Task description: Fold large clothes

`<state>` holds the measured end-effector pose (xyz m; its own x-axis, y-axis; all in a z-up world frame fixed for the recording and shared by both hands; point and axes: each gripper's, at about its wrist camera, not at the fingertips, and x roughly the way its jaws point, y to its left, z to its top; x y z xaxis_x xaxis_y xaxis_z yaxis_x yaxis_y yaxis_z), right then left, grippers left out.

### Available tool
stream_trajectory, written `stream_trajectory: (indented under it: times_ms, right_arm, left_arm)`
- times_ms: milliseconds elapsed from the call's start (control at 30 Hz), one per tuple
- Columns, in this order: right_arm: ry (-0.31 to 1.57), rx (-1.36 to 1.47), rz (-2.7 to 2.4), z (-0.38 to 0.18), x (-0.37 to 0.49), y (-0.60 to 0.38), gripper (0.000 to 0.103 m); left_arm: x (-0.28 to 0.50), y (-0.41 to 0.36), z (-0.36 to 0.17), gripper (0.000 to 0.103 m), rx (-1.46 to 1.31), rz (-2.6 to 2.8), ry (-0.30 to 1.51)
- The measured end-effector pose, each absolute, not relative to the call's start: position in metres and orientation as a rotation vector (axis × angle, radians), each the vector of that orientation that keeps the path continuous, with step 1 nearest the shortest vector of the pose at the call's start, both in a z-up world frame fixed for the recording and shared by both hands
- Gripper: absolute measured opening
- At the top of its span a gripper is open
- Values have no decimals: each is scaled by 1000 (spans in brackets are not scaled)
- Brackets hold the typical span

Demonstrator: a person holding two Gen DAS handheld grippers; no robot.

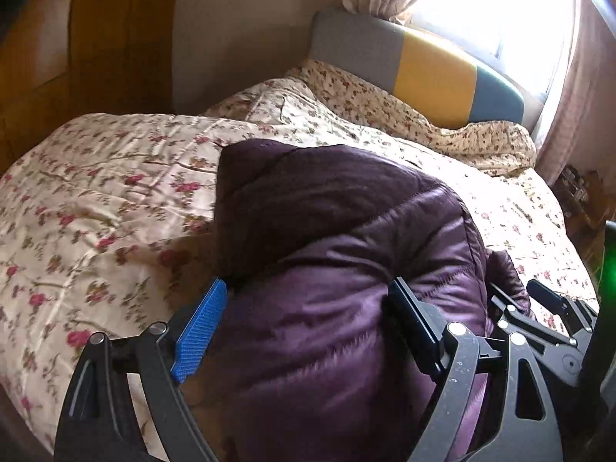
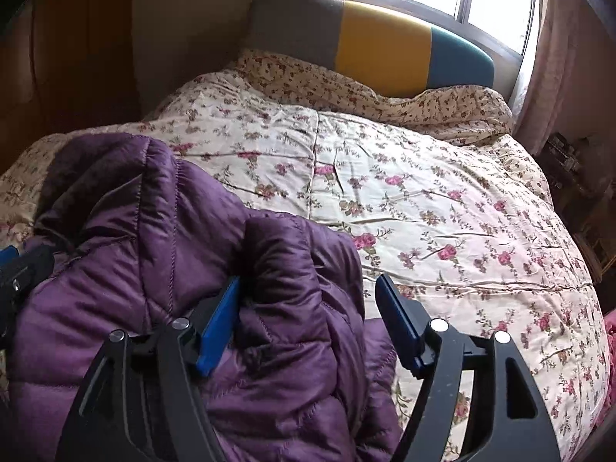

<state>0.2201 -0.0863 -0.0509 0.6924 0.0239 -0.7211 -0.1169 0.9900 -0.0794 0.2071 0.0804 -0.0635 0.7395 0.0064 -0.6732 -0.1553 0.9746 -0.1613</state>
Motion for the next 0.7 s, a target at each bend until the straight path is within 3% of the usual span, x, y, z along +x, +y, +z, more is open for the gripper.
stream_trajectory:
  times_ms: [367,700]
  right_arm:
    - [768,-115,112,-24,160,-92,74]
    - [774,-118,142,-26,112,-104,69]
  left_arm:
    - [151,73,-46,85,-184,87,675]
    - [110,66,-54,85,-190,75,664]
